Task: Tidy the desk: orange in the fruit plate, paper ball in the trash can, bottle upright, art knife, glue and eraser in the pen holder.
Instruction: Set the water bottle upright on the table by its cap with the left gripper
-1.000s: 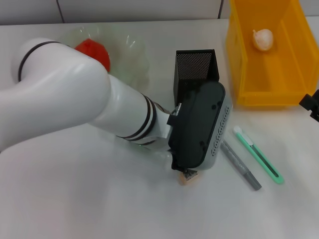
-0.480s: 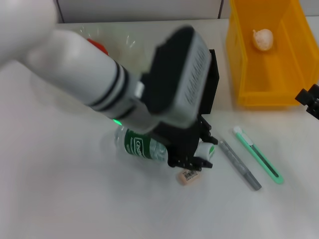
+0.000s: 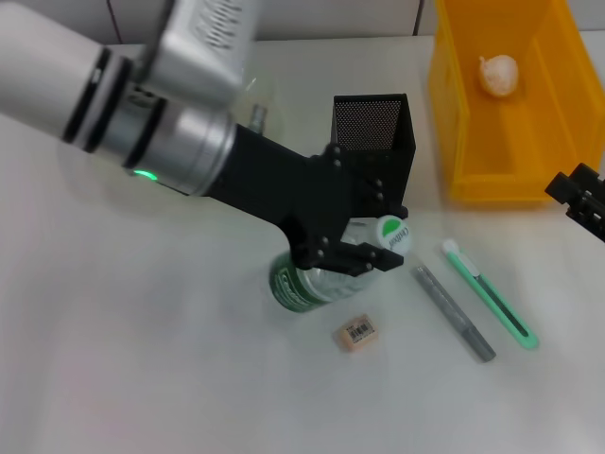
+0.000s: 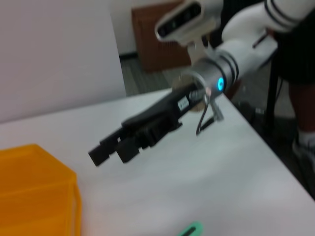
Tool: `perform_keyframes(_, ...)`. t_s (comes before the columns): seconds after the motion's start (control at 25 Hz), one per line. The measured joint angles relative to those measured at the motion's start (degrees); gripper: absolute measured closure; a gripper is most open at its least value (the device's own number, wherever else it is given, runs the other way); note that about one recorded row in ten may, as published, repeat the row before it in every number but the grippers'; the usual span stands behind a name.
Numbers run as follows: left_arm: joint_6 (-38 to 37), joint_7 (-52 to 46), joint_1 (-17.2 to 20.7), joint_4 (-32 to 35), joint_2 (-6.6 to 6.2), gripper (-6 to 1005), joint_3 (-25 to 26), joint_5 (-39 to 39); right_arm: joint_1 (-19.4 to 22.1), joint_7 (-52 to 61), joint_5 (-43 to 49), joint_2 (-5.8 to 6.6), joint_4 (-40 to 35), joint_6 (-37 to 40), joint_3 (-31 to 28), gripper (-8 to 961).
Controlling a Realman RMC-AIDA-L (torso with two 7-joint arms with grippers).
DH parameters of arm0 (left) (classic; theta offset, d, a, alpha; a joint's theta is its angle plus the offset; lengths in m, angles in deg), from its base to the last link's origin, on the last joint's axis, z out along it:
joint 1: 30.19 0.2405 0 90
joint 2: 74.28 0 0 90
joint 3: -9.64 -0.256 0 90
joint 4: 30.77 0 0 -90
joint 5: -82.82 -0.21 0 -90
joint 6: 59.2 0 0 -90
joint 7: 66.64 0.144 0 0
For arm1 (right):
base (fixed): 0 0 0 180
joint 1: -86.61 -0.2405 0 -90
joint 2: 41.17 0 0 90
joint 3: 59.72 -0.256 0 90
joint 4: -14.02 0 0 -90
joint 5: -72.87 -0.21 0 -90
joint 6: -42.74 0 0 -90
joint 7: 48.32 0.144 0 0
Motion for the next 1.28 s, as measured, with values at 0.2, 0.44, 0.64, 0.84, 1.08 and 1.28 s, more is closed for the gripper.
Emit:
perform_keyframes(0.2, -2.83, 3.22, 0.77, -4.03, -0.07, 573, 5.46, 1.87, -0.44, 0.09, 0.00, 0.00, 0.42, -0.04, 0.58, 244)
perform_keyframes(0.44, -4.11, 6.12, 3.08, -6.72, -0.21, 572, 8.45, 7.06, -1.08, 0.36, 0.00, 0.00, 1.26, -0.02, 1.14, 244)
perform_keyframes(0.64, -6.63, 7.09, 3.97, -7.84, -0.26, 572, 12.62, 8.52, -1.22, 0.40, 0.00, 0.00, 1.35, -0.04, 1.25, 244)
perform_keyframes(0.84, -8.93, 9.25, 4.04, -11.19, -0.26, 571, 17.24, 9.36, -1.27, 0.41, 0.00, 0.00, 1.34, -0.06, 1.23, 244)
perform_keyframes(1.08, -10.48, 11.59, 5.48, -13.38, -0.45, 571, 20.98, 11.53, -1.54, 0.37, -0.01, -0.07, 1.86, -0.98, 1.32, 244)
perform_keyframes(1.28, -12.69, 14.28, 6.71, -16.03, -0.49, 570, 26.02, 12.54, -2.18, 0.13, -0.01, -0.31, 2.19, -1.26, 1.96, 244)
